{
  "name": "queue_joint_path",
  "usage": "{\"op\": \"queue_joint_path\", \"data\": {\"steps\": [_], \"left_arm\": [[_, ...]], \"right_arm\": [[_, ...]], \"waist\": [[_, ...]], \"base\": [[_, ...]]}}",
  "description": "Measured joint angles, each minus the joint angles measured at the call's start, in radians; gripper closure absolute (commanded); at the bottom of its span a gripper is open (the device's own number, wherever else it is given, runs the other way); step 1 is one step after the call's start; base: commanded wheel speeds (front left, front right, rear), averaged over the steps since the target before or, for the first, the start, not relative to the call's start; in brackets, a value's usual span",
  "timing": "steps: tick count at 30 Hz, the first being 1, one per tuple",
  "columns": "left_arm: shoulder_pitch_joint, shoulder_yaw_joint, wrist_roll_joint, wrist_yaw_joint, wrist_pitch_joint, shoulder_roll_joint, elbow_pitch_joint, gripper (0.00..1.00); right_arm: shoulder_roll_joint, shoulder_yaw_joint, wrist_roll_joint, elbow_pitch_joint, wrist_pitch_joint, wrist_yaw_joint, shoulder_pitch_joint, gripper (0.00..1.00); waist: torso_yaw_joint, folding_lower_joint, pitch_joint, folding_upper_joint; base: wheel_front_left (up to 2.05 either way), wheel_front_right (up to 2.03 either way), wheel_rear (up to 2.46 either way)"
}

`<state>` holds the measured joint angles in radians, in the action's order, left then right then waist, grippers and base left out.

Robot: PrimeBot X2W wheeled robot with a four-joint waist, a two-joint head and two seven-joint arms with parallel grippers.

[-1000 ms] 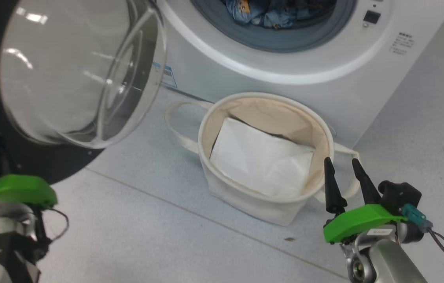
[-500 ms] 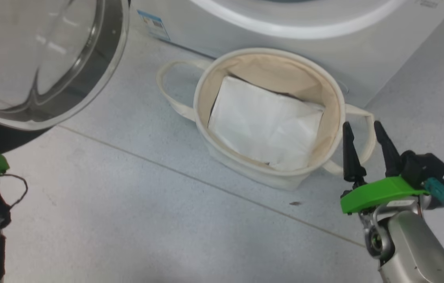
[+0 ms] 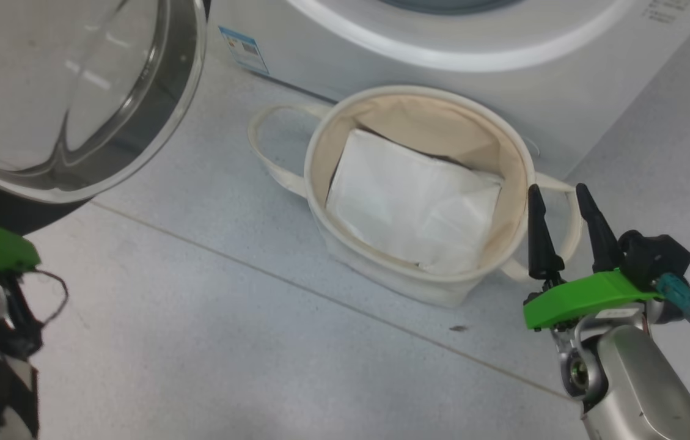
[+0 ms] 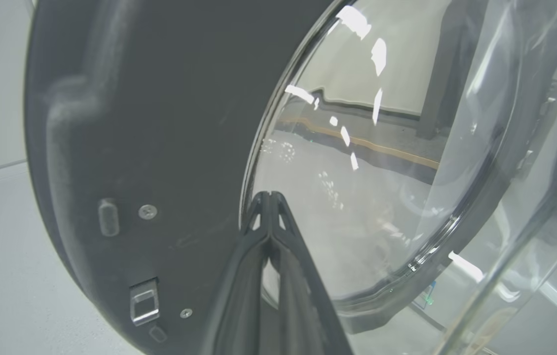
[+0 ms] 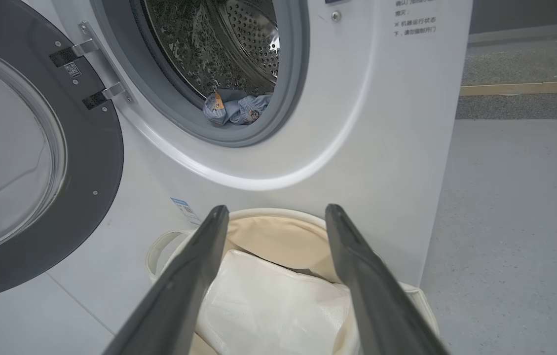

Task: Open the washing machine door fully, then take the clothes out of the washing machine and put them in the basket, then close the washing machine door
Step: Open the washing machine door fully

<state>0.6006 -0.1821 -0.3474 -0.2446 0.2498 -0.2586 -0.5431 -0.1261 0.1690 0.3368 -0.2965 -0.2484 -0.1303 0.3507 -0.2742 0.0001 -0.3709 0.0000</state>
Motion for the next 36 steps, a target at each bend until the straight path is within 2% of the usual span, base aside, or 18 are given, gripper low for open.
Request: {"op": "queue_joint_path", "data": {"steps": [5,17,23,24,25,29,36], "left_arm": [[-0.071,0.017,0.055,0.010,0.000,0.049,0.044,1.00],[-0.220,0.177,0.142,0.043,0.000,0.153,0.157,1.00],[-0.279,0.286,0.159,0.099,-0.015,0.176,0.228,1.00],[-0.290,0.308,0.159,0.120,-0.016,0.178,0.240,1.00],[-0.311,0.355,0.145,0.187,-0.036,0.179,0.253,1.00],[-0.337,0.386,0.134,0.202,-0.045,0.188,0.254,1.00],[-0.353,0.401,0.134,0.227,-0.020,0.185,0.289,1.00]], "right_arm": [[0.017,0.011,0.027,-0.018,-0.001,0.000,-0.002,0.00],[0.054,0.014,0.070,-0.007,-0.001,0.000,-0.097,0.00],[0.062,0.012,0.071,-0.003,-0.001,0.000,-0.137,0.00],[0.063,0.012,0.070,0.002,-0.001,0.000,-0.137,0.00],[0.067,0.011,0.068,0.012,-0.001,0.000,-0.137,0.00],[0.068,0.003,0.068,0.030,-0.001,0.000,-0.144,0.00],[0.069,-0.002,0.070,0.075,-0.001,0.000,-0.174,0.00]], "waist": [[-0.015,0.0000,0.059,0.0000],[-0.073,-0.0001,0.235,0.0001],[-0.094,-0.0001,0.307,0.0000],[-0.090,-0.0001,0.313,0.0001],[-0.075,-0.0001,0.318,0.0001],[-0.045,-0.0001,0.321,0.0001],[0.049,-0.0001,0.315,0.0001]], "base": [[0.00,0.00,0.00],[0.00,0.00,0.00],[0.00,0.00,0.00],[0.00,0.00,0.00],[0.00,0.00,0.00],[0.00,0.00,0.00],[0.00,0.00,0.00]]}}
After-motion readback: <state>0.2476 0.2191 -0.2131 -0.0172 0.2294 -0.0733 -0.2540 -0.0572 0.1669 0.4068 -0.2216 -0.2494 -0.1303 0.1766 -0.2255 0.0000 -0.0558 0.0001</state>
